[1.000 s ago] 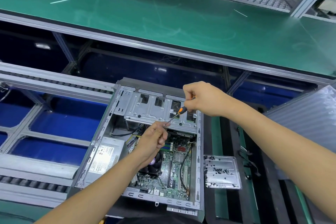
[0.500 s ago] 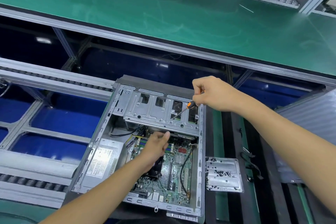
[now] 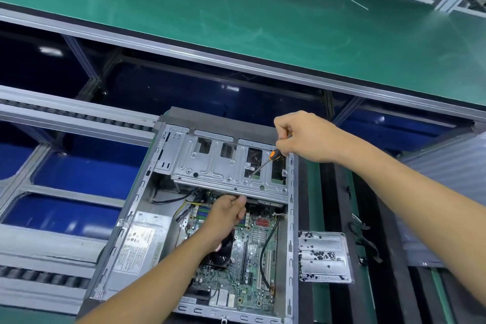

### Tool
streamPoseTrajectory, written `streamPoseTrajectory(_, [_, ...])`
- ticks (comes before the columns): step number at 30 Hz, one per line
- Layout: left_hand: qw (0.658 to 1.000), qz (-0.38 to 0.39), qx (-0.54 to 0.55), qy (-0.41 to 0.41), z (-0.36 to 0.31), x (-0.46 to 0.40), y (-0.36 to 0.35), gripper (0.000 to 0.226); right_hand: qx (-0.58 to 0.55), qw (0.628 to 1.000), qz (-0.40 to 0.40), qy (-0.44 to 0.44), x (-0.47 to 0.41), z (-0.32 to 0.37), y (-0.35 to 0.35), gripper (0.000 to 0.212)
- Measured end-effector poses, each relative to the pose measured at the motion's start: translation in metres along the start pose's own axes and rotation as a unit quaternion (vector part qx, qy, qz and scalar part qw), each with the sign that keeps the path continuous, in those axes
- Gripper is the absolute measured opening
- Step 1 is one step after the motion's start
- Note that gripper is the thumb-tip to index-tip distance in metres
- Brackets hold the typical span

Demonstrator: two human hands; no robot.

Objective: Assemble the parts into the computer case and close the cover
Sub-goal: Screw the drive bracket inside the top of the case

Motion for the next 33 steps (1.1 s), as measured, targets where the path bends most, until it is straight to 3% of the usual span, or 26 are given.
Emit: streamPoseTrajectory(33, [0.998, 0.02, 0.048, -0.017, 0.012, -0.012, 0.002, 0.044, 0.084, 0.996, 0.014, 0.023, -0.023, 0.013, -0.027, 0.032])
Point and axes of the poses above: each hand's wrist, its own x-axis away from the middle knuckle, its own y-axis out of the back of the hand, z = x × y, the point moved 8 cm from there along -x, towards the middle knuckle, and after that the axes turned 1 degree about x, right-handed, at the moved point
